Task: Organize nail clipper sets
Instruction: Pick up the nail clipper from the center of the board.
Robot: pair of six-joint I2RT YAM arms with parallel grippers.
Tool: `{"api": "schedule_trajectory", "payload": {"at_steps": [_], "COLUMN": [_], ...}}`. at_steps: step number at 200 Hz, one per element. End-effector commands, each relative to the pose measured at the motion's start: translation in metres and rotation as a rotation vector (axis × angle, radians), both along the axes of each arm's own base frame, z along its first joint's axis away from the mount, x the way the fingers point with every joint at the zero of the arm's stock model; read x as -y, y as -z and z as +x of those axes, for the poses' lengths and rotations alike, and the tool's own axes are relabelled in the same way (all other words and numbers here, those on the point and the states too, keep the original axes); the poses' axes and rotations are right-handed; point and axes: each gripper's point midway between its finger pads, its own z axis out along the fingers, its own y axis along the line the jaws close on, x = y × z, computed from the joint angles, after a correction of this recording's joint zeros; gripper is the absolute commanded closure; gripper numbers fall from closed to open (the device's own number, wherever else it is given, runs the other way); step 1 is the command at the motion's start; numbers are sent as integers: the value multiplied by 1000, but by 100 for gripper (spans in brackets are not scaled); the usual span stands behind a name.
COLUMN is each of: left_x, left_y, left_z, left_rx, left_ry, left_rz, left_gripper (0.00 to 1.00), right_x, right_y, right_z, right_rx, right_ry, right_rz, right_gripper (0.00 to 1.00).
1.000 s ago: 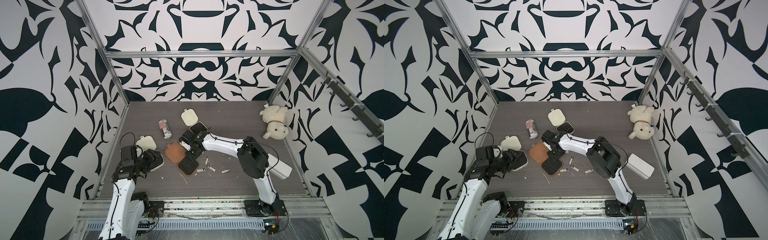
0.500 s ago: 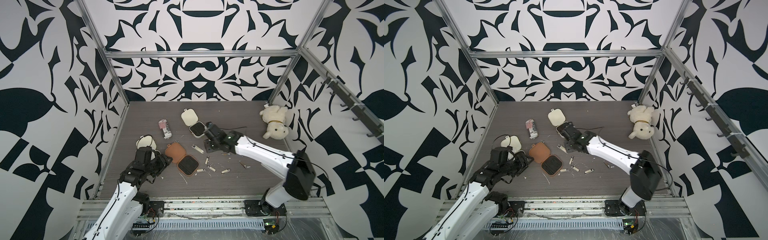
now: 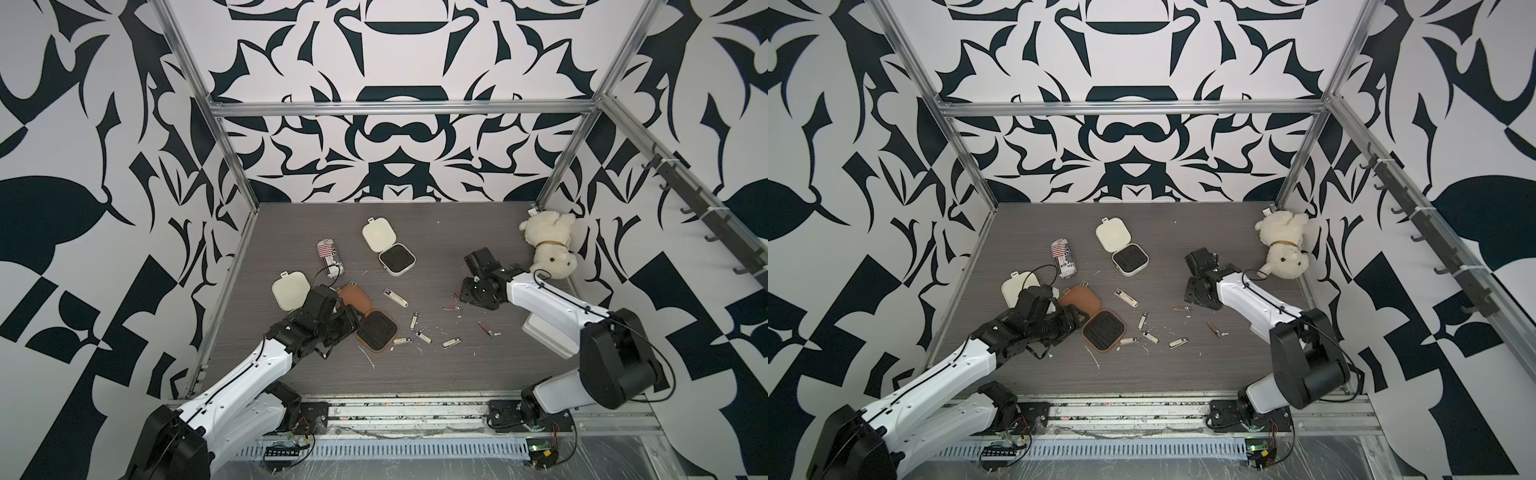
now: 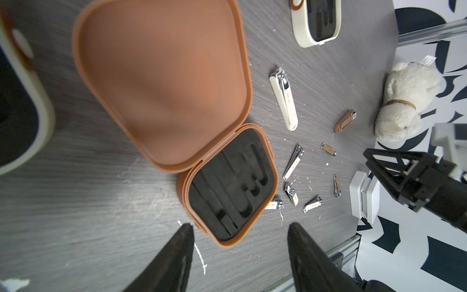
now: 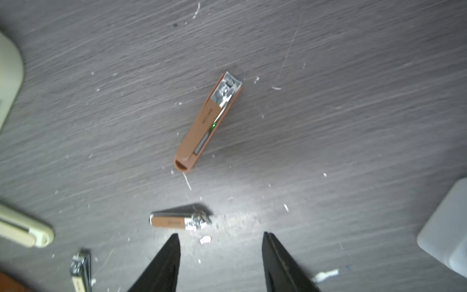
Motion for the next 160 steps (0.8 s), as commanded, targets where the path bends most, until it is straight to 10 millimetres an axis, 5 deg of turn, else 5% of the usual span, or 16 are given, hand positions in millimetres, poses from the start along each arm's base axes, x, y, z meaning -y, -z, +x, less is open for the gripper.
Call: {"api": "schedule_trajectory", "payload": {"at_steps": [1,59,160], "left_x": [2,2,0], "left_y": [-10,0,9], "left_z": [8,5,3], "left_rx": [41,25,19], "left_ry": [-8,-6,-14], "left_rz": [-6,-3,-7], "left_gripper": [36,36,35], "right_x": [0,9,8], "right_y": [-8,9,38], "right_z": [25,56,81], "right_rx": [28,-18,-81], "right_ry": [41,110,111], "right_rz": [11,-39,-80], "right_gripper": [44,42,40]}}
